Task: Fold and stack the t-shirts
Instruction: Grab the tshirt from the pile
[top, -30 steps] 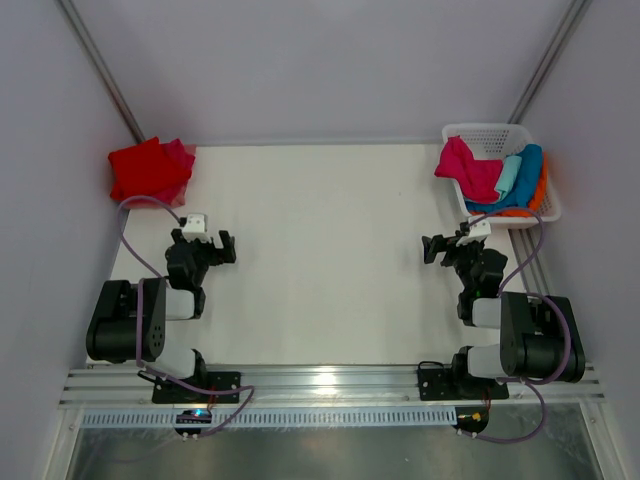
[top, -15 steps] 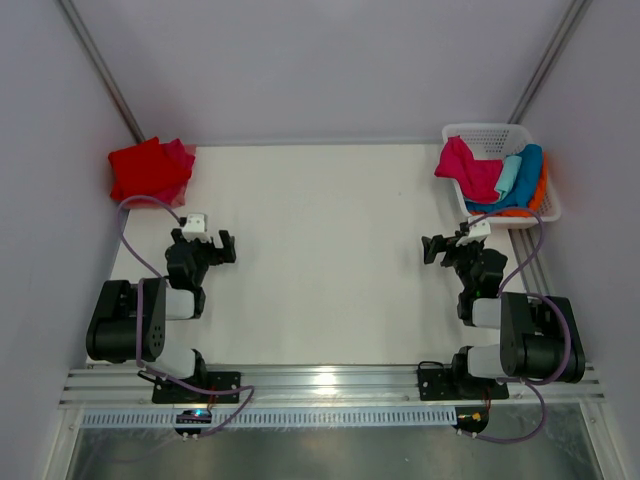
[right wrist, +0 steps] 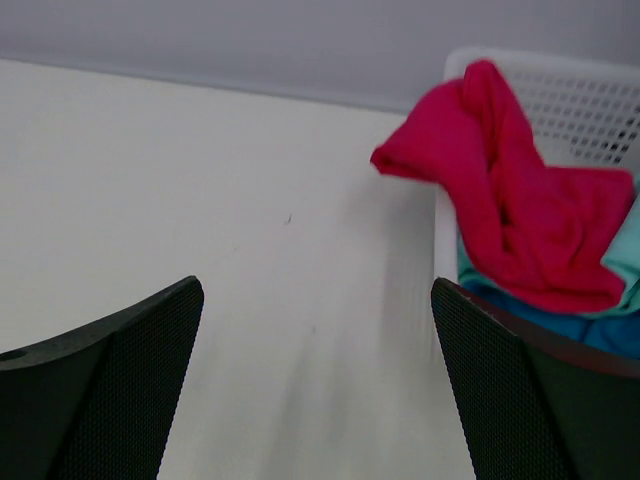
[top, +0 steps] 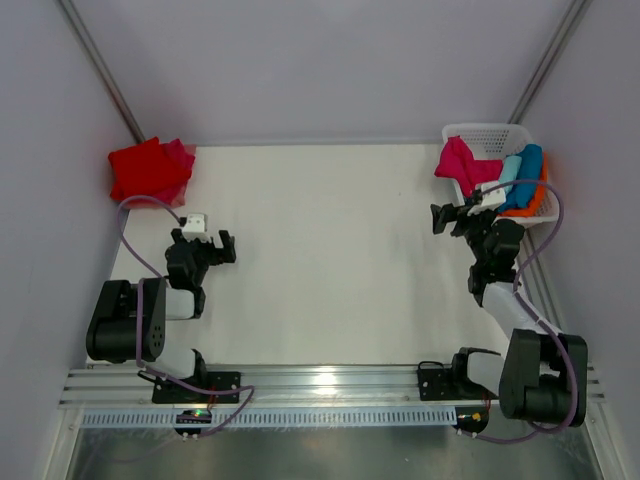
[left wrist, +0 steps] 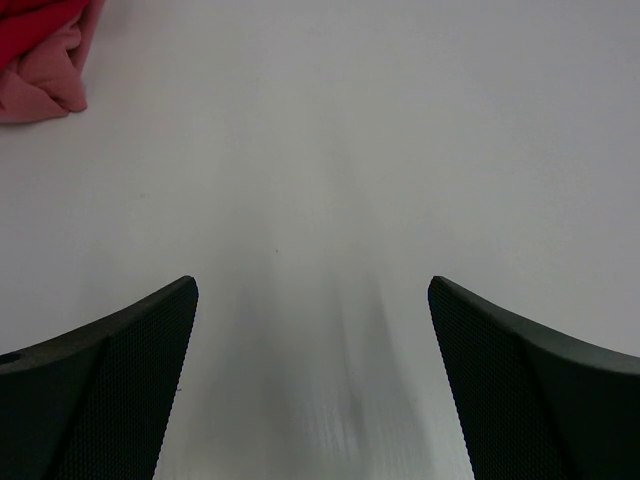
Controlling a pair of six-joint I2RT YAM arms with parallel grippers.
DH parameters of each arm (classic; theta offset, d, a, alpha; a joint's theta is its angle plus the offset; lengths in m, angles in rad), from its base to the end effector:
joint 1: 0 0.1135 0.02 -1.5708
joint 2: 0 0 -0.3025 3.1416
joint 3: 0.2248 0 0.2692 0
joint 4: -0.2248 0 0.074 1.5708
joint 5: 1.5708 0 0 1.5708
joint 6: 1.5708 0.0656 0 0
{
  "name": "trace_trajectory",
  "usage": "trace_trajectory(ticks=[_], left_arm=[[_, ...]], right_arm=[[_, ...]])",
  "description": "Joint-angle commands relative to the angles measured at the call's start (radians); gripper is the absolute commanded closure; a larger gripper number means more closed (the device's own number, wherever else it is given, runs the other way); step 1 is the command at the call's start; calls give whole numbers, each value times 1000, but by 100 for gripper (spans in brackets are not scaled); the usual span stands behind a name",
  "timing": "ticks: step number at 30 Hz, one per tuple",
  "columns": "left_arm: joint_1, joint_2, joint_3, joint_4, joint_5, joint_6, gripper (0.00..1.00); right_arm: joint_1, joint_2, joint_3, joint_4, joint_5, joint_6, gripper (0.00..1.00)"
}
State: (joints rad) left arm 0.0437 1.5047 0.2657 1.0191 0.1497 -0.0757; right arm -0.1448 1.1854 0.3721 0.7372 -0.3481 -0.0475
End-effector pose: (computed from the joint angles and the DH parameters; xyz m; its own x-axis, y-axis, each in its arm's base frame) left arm 0.2779 0.0024 0.1565 -0.2250 -0.0847 -0.9707 0.0855 0.9907 -0.1062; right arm 0.2659 -0.0162 0.2341 -0.0656 -0.0355 -0.9972 -0.2043 0.9787 -0.0214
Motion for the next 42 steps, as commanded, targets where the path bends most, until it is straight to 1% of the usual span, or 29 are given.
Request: trace_trajectory(ticks=[1,2,4,6,9,11,12,13,15,16,17,18,19,20,21,23,25,26,27,29,30,32,34,35,36,39,40,41,42], left_arm=[[4,-15,24,27,-10,-6,1],[4,-15,26,27,-10,-6,1],[4,-15,24,27,-10,-6,1],[4,-17,24,27,-10,-6,1],[2,-15,24,29,-10,-7,1],[4,-14,24,29,-10,-6,1],[4,-15,24,29,-10,-7,1],[2,-15,23,29,-10,-6,1],[4,-17,24,29,-10,-7,1],[4,-17,23,29,-10,-7,1],[4,-15,23,29,-10,-6,4],[2,-17,23,29,0,-7,10],[4,-17,21,29,5,-4,13],[4,-17,20,32,7,-3,16],[4,-18,20,32,7,-1,17],[4,-18,20,33,5,-1,21],[4,-21,18,33,14,1,23],[4,-21,18,39,22,2,24],[4,-30,26,9,28,8,25],[4,-76,58,-77,30,10,28],[4,-95,108,-202,33,10,29],[4,-127,159,-305,53,14,29],[4,-138,216,-405,73,17,27],[4,-141,234,-436,89,28,23],[2,-146,256,-474,96,37,21],[2,-172,366,-654,108,92,19],[2,-182,438,-710,120,111,19],[2,-201,478,-835,149,122,19],[2,-211,524,-911,221,134,20]], right_arm=[[-4,-63,125,-195,-51,-25,1],[-4,-58,137,-214,-70,10,1],[-4,-58,154,-245,-103,9,1],[-4,-81,180,-288,-62,-8,1],[-4,-113,259,-428,-51,-90,1],[-4,-116,300,-528,-83,-130,1],[-4,-113,356,-576,-107,-159,1],[-4,-110,387,-661,-106,-158,1],[-4,-81,488,-737,-110,-147,0],[-4,-66,522,-844,-130,-156,1],[-4,-47,559,-905,-168,-184,1],[-4,15,650,-992,-224,-222,1],[-4,55,694,-1154,-335,-270,4],[-4,94,732,-1209,-374,-267,11],[-4,162,769,-1266,-405,-249,14],[-4,206,777,-1277,-459,-192,18],[-4,215,729,-1189,-462,-134,18],[-4,206,705,-1158,-466,-108,17],[-4,191,662,-1127,-474,-101,10],[-4,151,634,-1082,-485,-97,2],[-4,143,622,-1070,-488,-92,1],[-4,154,629,-1078,-476,-83,1],[-4,189,680,-1165,-489,-118,1],[-4,225,697,-1189,-508,-149,1],[-4,239,708,-1203,-522,-173,3],[-4,260,702,-1228,-528,-219,20],[-4,260,702,-1236,-529,-232,36],[-4,258,697,-1240,-541,-245,49],[-6,255,680,-1242,-561,-256,68]])
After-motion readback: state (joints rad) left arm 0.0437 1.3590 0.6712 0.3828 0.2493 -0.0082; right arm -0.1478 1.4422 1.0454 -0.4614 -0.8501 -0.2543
